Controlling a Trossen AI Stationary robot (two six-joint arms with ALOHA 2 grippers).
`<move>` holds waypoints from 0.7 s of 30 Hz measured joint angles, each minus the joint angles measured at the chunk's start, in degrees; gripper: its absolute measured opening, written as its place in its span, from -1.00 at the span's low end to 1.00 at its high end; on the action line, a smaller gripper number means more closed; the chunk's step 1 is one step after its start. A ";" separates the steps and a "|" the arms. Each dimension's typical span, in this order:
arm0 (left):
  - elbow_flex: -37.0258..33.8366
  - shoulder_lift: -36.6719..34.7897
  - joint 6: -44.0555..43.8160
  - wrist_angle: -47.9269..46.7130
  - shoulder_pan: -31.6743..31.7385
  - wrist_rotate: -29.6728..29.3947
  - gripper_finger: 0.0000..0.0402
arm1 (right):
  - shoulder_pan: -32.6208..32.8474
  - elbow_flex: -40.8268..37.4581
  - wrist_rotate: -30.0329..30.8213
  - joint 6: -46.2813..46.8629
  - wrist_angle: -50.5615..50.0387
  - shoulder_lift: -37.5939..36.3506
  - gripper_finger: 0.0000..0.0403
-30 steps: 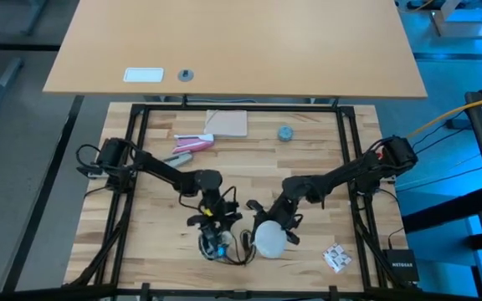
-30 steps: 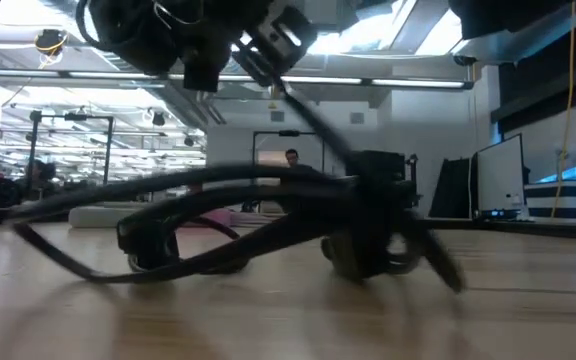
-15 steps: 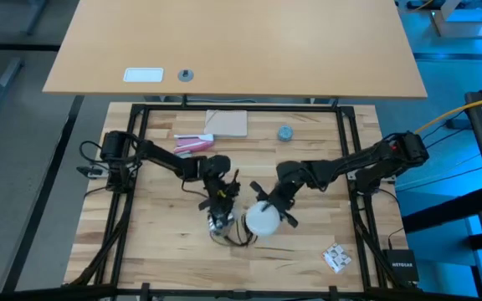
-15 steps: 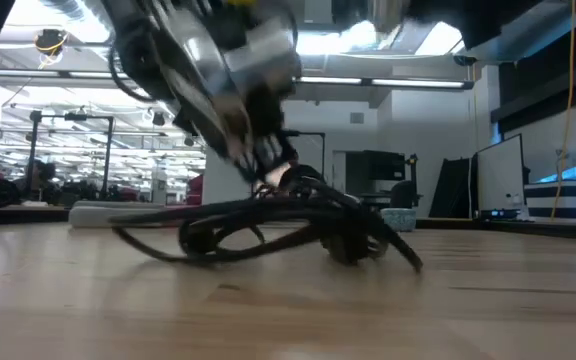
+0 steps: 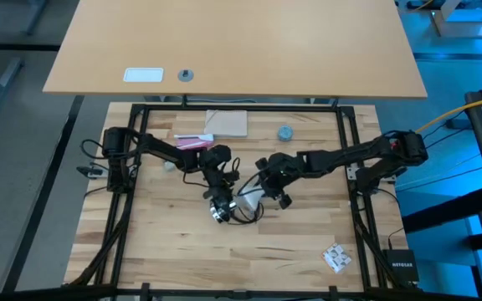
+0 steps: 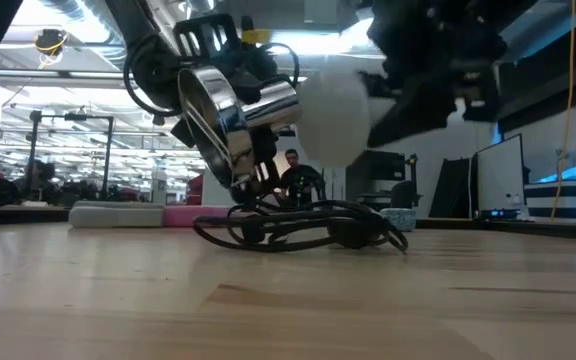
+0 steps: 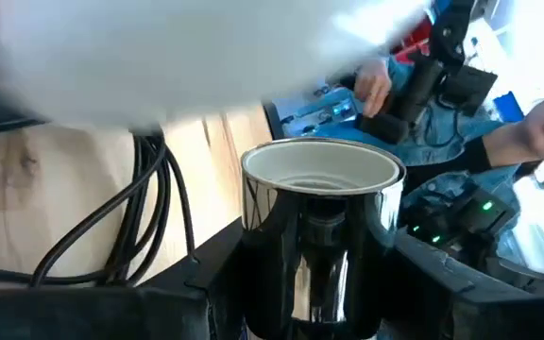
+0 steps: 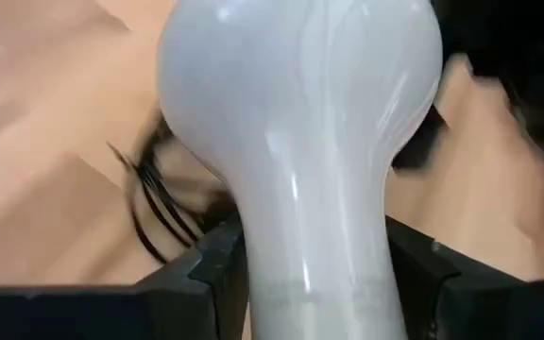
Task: Screw lightbulb
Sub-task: Remove the white lightbulb from the desk lamp
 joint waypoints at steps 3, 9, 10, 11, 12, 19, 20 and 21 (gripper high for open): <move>0.00 0.00 -2.51 -0.23 1.20 0.73 -0.11 | -1.72 0.00 4.03 -0.93 -2.20 0.00 -0.17; 0.00 0.00 -5.24 -0.25 2.95 0.65 -0.11 | -4.38 0.00 10.24 -0.98 -2.91 0.00 -0.20; 0.00 0.00 -5.25 -0.25 2.95 0.54 -0.11 | -4.69 0.00 11.34 -0.99 -2.90 0.00 -0.20; 0.00 0.00 -5.29 -0.25 2.95 0.38 -0.11 | -4.95 0.00 12.41 -0.97 -2.90 0.00 -0.19; 0.00 0.00 -5.36 -0.25 2.84 -0.24 -0.11 | -5.01 0.00 13.60 -0.98 -2.90 0.00 -0.18; 0.02 0.00 -1.61 -0.30 1.28 -5.90 -0.11 | -4.90 0.00 21.88 -2.18 -2.90 0.00 -0.15; 0.02 0.00 -0.66 -0.32 1.08 -6.51 -0.11 | -4.90 0.00 22.17 -2.18 -2.90 0.00 -0.15; 0.02 0.00 -0.04 -0.32 0.84 -7.11 -0.11 | -4.90 0.00 22.17 -2.18 -2.90 0.00 -0.15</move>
